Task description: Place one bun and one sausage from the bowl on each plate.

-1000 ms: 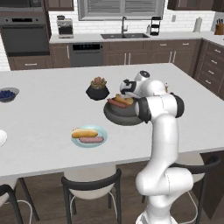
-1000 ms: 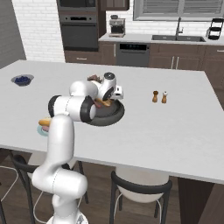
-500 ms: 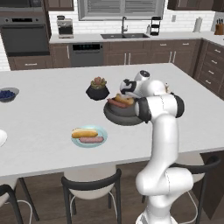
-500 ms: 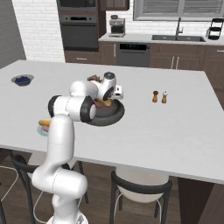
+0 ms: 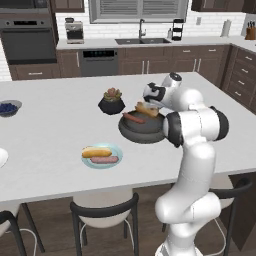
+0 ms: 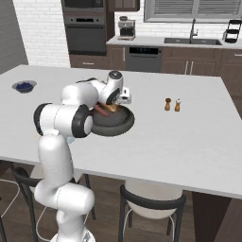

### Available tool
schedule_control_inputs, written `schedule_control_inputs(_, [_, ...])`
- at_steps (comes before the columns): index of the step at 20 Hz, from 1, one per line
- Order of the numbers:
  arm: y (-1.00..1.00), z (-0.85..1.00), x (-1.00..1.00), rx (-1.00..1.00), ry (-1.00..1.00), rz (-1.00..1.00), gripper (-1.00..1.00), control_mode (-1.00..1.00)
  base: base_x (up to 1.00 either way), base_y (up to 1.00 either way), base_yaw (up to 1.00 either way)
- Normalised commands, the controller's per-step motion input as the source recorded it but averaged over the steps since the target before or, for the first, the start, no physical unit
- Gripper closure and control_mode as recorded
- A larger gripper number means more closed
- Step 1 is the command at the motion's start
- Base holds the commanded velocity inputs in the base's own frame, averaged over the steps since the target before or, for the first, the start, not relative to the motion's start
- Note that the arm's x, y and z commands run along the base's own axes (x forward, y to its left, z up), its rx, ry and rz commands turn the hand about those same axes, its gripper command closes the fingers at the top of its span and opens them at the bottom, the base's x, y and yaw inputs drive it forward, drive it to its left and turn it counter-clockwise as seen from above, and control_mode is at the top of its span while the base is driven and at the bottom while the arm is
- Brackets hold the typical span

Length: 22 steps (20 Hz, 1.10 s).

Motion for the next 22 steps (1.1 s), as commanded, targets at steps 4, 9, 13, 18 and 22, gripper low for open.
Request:
schedule_control_inputs(4, [0.05,0.34,-0.99,0.06,-0.07,0.0,1.0,-1.0,0.0,0.0,0.0])
schedule_control_inputs(9, [0.25,0.17,-0.59,0.06,-0.04,0.0,1.0,1.0,-0.4,0.18,0.0])
schedule_control_inputs(13, [0.0,0.0,0.0,0.0,0.0,0.0,1.0,1.0,-0.99,0.95,-0.01])
schedule_control_inputs(18, [0.0,0.0,0.0,0.0,0.0,0.0,1.0,1.0,-0.72,1.0,-0.06])
schedule_control_inputs(22, [0.0,0.0,0.0,0.0,0.0,0.0,1.0,1.0,-0.07,1.0,-0.12])
